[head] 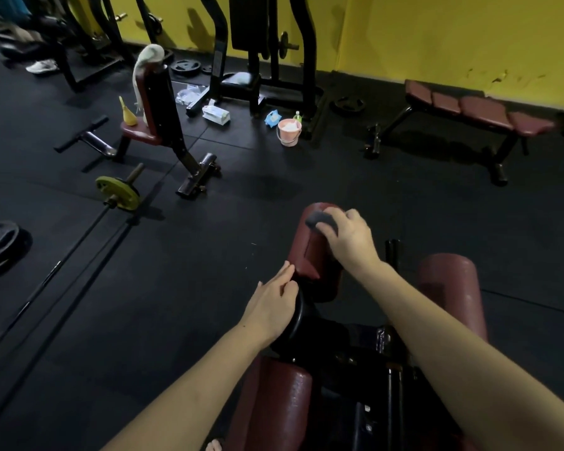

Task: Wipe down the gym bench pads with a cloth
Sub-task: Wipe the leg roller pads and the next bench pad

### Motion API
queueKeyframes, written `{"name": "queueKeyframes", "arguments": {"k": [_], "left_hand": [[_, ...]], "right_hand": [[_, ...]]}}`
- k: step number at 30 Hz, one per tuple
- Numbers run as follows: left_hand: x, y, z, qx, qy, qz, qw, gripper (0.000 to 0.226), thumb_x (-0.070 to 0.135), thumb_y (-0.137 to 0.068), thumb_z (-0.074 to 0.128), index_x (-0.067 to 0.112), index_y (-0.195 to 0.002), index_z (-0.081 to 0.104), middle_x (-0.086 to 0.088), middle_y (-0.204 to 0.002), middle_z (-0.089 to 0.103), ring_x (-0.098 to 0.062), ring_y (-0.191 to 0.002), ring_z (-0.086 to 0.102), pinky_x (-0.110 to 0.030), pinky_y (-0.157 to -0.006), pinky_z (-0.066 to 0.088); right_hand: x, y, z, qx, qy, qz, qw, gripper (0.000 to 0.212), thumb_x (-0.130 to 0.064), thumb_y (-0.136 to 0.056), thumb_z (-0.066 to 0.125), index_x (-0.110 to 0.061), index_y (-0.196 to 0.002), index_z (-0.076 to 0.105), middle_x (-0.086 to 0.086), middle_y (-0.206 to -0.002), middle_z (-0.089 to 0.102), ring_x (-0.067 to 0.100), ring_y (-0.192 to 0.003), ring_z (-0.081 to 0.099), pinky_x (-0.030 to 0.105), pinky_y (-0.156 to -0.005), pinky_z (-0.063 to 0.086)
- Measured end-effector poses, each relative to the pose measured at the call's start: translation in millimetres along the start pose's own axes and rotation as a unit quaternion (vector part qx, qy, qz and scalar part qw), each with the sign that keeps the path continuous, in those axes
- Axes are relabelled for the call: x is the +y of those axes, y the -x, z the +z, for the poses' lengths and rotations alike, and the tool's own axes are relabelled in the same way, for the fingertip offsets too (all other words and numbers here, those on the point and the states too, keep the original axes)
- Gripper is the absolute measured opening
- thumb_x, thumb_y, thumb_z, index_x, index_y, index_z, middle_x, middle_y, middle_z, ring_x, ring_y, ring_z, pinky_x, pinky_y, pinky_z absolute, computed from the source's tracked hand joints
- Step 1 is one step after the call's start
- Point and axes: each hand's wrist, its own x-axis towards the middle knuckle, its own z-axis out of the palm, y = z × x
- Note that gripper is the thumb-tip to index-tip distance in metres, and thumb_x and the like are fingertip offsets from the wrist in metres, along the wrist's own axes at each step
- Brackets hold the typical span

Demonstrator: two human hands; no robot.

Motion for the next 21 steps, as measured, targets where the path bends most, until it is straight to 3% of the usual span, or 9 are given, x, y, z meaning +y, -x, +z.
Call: {"name": "queueKeyframes", "arguments": {"k": [5,8,12,15,18,21], "left_hand": [[5.3,2.1,-11.0,-0.011,-0.003,-0.001,1.0,0.052,0.032,-0.108,0.025,0.029,-0.159,0.036,0.019,-0.166,0.024,-0.01,-0.154,0.024,-0.041,-0.128,0.015],[5.3,5.6,-16.1,-0.008,0.015,0.0,1.0,0.051,0.038,-0.108,0.029,0.03,-0.157,0.039,0.014,-0.165,0.031,-0.018,-0.153,0.028,-0.039,-0.127,0.019],[2.0,20.0,-19.6,-0.006,0.067,-0.003,0.998,0.05,0.036,-0.106,0.039,0.028,-0.155,0.044,0.005,-0.158,0.046,-0.017,-0.145,0.041,-0.035,-0.121,0.032],[-6.9,35.1,-23.1,0.002,0.051,0.027,0.998,0.051,0.04,-0.098,0.042,0.034,-0.148,0.05,0.007,-0.143,0.059,-0.015,-0.131,0.055,-0.036,-0.112,0.044],[-9.6,49.1,-23.9,0.025,0.015,0.087,0.996,0.048,0.029,-0.102,0.047,0.026,-0.15,0.048,0.009,-0.148,0.051,-0.013,-0.137,0.048,-0.028,-0.115,0.036],[2.9,65.0,-17.3,0.022,-0.013,0.149,0.989,0.047,0.024,-0.104,0.048,0.025,-0.151,0.046,0.008,-0.148,0.049,-0.012,-0.136,0.047,-0.02,-0.104,0.034]], "right_hand": [[-10.3,33.4,-5.2,-0.049,0.002,-0.015,0.999,0.038,-0.041,-0.1,0.064,-0.021,-0.132,0.065,0.014,-0.111,0.06,0.038,-0.106,0.059,0.04,-0.09,0.045],[-20.8,49.2,-15.0,-0.1,-0.005,0.008,0.995,0.034,-0.046,-0.101,0.059,-0.028,-0.13,0.064,0.007,-0.114,0.059,0.03,-0.11,0.057,0.034,-0.089,0.04],[-35.8,77.1,-30.8,-0.142,-0.053,0.025,0.988,0.022,-0.046,-0.099,0.061,-0.034,-0.116,0.068,-0.009,-0.106,0.067,0.013,-0.103,0.062,0.036,-0.091,0.051],[-48.2,99.0,-43.2,-0.076,-0.081,0.049,0.993,0.023,-0.042,-0.098,0.066,-0.031,-0.117,0.07,-0.009,-0.108,0.07,0.01,-0.101,0.064,0.029,-0.089,0.049],[-54.2,122.1,-58.9,0.041,-0.097,0.092,0.99,0.033,-0.037,-0.097,0.071,-0.023,-0.126,0.07,0.002,-0.113,0.068,0.015,-0.105,0.062,0.029,-0.094,0.047],[-54.3,152.6,-84.6,0.099,-0.09,0.117,0.984,0.034,-0.038,-0.098,0.07,-0.022,-0.128,0.069,0.001,-0.113,0.067,0.016,-0.107,0.062,0.03,-0.096,0.047]]}}
